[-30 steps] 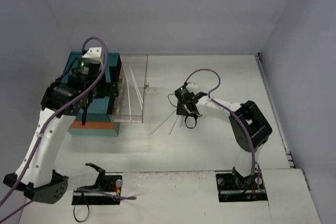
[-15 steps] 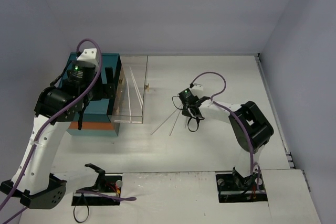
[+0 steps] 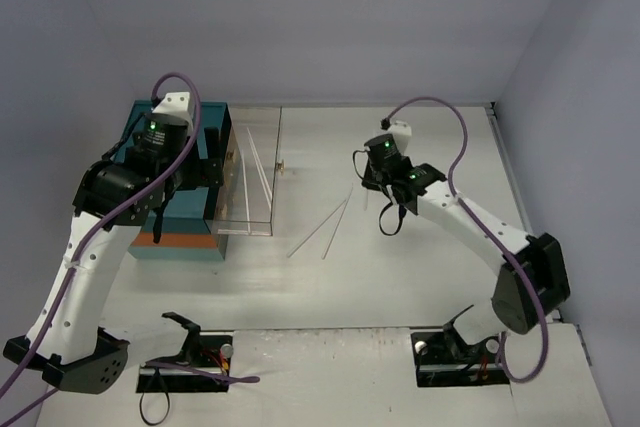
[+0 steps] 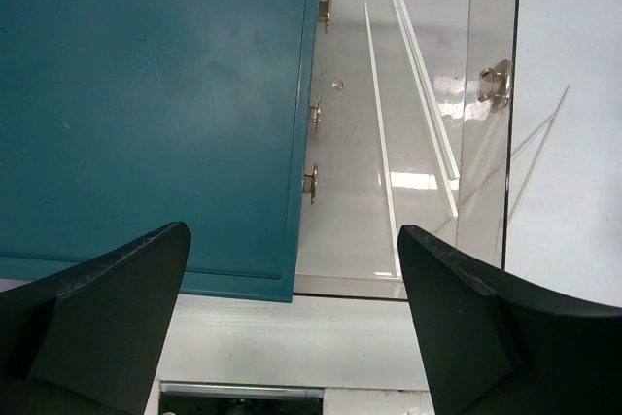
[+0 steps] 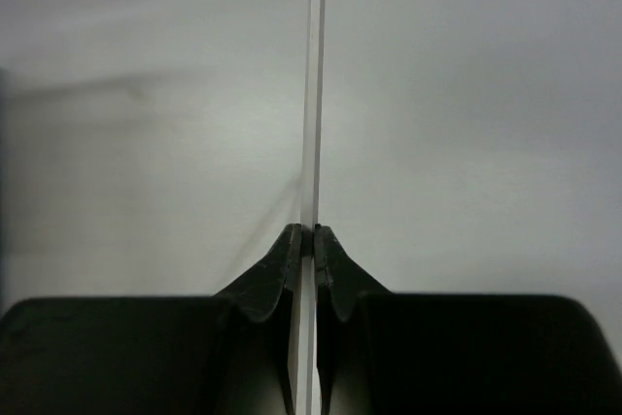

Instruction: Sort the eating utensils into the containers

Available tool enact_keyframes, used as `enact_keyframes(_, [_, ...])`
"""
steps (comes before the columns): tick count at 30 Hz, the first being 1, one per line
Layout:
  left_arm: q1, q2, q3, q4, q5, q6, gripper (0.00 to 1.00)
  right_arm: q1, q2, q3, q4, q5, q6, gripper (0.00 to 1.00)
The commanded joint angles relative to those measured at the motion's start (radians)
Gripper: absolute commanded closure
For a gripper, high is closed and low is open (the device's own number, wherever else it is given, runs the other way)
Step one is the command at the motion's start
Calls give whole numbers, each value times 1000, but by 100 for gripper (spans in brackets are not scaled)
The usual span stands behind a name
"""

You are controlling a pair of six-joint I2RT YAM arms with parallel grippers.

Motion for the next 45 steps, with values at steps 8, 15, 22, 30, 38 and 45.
enact_keyframes(8, [6, -4, 36, 35, -9, -4, 14, 234, 36, 496, 116, -165, 18, 100])
enact_keyframes(15, [6, -37, 15, 32, -9, -3, 14, 367, 213, 624, 169, -117, 77, 100])
enact_keyframes(22, [6, -67, -6, 30, -16, -3, 14, 422, 271, 639, 197, -2, 49, 76])
enact_keyframes(30, [6, -64, -6, 31, -8, 0, 14, 405, 113, 505, 139, 237, -37, 53])
enact_keyframes(38, [6, -46, 8, 34, 7, 4, 14, 283, 31, 236, -59, 251, 134, 52])
enact_keyframes(45, [6, -27, 17, 32, 25, 6, 14, 247, 115, 93, -59, 120, 236, 52])
